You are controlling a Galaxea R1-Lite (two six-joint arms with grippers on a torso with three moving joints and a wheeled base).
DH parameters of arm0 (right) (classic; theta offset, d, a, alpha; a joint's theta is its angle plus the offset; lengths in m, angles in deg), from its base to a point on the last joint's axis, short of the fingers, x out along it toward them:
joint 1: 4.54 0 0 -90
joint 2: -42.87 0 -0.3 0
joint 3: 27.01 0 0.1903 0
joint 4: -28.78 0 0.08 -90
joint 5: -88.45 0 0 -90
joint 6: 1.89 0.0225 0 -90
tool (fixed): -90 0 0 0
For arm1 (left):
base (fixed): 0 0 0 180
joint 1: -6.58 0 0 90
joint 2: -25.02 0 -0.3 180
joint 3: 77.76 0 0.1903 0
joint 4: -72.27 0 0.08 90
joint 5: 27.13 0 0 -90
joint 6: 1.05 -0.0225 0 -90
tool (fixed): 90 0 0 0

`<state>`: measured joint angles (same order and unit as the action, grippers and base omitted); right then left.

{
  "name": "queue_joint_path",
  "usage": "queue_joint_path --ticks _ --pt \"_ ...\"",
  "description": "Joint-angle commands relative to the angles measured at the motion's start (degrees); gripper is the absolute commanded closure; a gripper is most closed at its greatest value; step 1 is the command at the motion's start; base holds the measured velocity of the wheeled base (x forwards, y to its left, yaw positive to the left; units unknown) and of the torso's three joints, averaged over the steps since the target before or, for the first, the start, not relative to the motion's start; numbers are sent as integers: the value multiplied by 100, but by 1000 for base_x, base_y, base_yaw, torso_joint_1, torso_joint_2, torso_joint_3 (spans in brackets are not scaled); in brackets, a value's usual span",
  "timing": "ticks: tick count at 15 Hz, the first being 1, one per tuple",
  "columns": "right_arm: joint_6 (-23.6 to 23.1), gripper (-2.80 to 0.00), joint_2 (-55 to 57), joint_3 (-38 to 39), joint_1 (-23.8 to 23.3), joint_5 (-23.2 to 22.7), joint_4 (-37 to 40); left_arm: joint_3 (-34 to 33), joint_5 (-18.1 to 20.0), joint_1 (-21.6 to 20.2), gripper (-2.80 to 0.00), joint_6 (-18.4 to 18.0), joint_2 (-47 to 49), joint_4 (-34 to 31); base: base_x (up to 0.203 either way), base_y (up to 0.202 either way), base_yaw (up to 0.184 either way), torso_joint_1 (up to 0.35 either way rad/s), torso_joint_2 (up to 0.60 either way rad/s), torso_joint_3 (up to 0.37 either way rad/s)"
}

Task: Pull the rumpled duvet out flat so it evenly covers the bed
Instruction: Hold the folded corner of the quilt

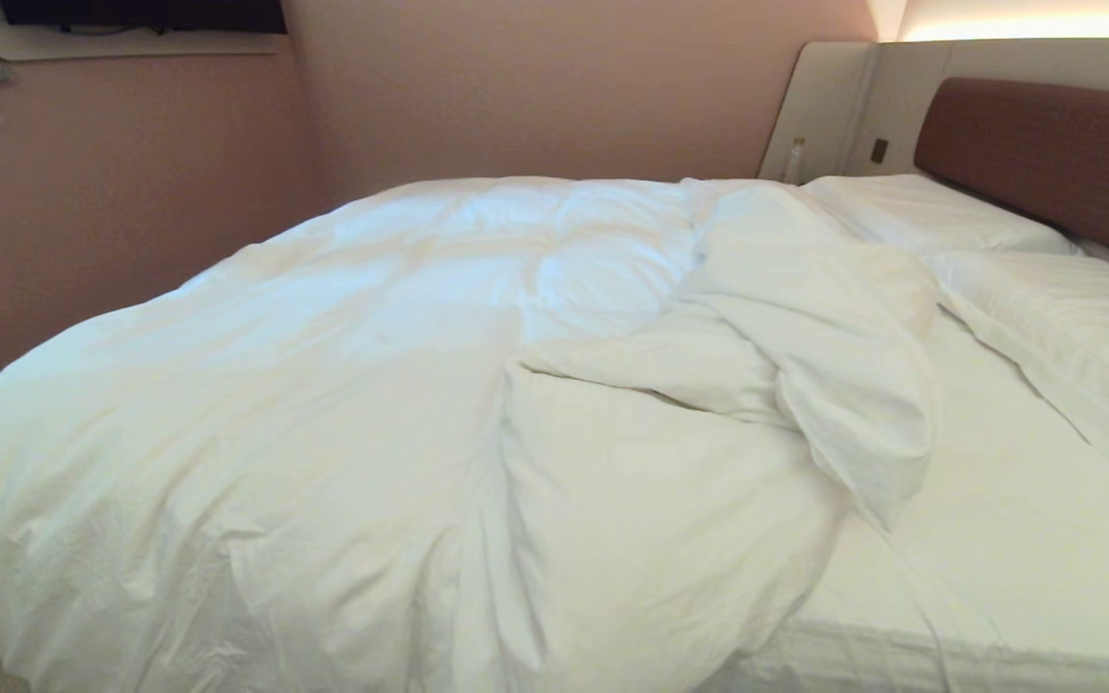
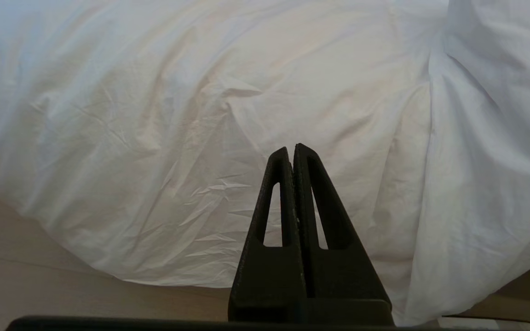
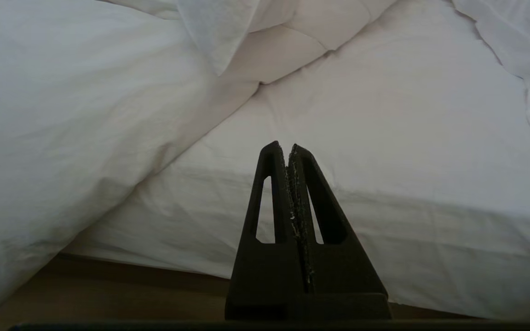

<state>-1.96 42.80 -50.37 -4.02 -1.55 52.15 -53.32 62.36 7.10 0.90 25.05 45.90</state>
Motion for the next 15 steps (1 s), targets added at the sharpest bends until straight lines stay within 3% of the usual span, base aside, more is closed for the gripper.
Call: queue_joint_path --ticks 1,15 --pt "-1 0 7 0 2 0 0 -2 -2 0 0 7 -2 1 0 0 0 0 0 0" --pt "-1 0 7 0 2 0 0 -2 -2 0 0 7 -2 1 0 0 0 0 0 0"
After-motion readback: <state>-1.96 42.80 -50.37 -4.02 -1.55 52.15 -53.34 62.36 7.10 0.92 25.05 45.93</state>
